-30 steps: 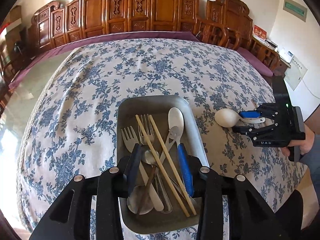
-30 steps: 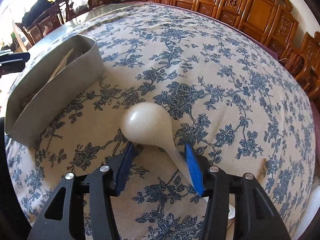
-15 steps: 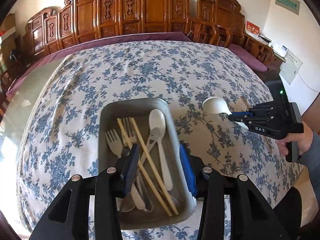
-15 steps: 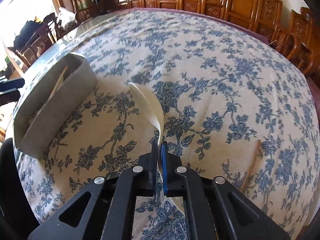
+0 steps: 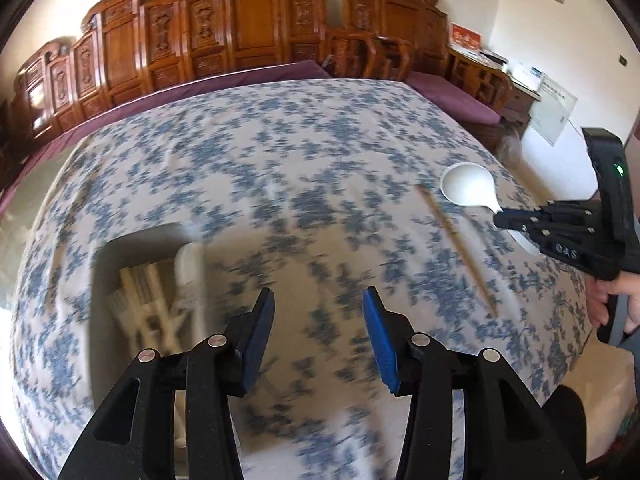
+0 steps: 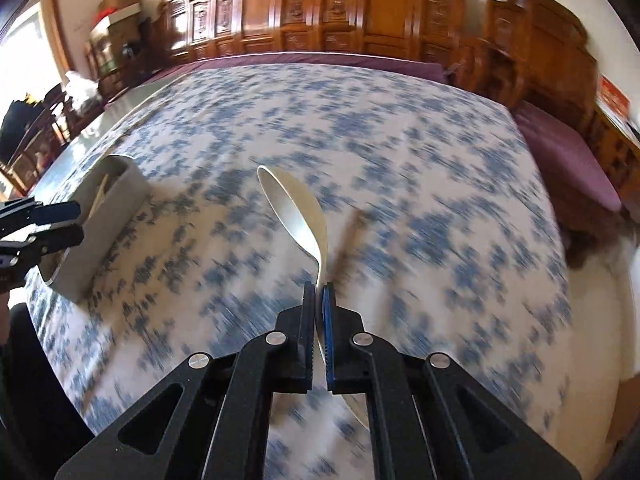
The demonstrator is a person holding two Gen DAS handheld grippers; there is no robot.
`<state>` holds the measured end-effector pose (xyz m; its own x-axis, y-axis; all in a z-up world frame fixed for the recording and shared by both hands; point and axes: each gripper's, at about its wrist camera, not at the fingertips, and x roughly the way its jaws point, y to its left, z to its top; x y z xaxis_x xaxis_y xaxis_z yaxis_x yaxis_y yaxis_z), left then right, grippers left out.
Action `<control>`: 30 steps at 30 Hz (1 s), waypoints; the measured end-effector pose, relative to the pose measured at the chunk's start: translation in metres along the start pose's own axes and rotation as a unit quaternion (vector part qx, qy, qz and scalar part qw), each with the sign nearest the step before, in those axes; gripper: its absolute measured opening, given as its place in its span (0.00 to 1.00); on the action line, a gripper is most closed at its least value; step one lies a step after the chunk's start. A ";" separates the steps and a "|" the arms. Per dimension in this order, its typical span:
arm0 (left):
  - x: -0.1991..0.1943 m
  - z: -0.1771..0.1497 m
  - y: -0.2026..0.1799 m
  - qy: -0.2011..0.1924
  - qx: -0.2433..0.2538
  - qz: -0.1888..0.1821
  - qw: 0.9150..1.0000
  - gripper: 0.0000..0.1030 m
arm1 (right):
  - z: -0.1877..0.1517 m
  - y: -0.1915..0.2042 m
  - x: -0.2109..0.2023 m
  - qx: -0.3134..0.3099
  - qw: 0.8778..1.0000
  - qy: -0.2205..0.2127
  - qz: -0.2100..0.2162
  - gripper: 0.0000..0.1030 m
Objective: Organize utensils
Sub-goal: 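Lift the ladle with the right tool while the left tool grasps a wooden chopstick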
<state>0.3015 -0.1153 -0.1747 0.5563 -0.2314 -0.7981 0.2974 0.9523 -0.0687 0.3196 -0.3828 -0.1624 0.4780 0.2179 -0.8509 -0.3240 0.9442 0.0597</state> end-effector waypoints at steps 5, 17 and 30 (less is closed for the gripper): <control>0.020 0.009 -0.042 0.010 0.018 -0.010 1.000 0.42 | -0.034 -0.032 -0.014 0.030 0.999 0.002 -0.019 0.05; 0.075 0.022 -0.118 0.040 0.051 -0.019 0.998 0.42 | -0.094 -0.059 -0.025 0.078 0.996 -0.012 -0.042 0.05; 0.127 0.028 -0.166 0.065 0.070 -0.029 0.995 0.36 | -0.118 -0.084 -0.032 0.126 0.991 -0.016 -0.044 0.05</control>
<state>0.3440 -0.3082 -0.2480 0.4333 -0.2491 -0.8661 0.4371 0.8985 -0.0397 0.2348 -0.4979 -0.2022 0.5226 0.1355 -0.8417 -0.0683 0.9908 0.1170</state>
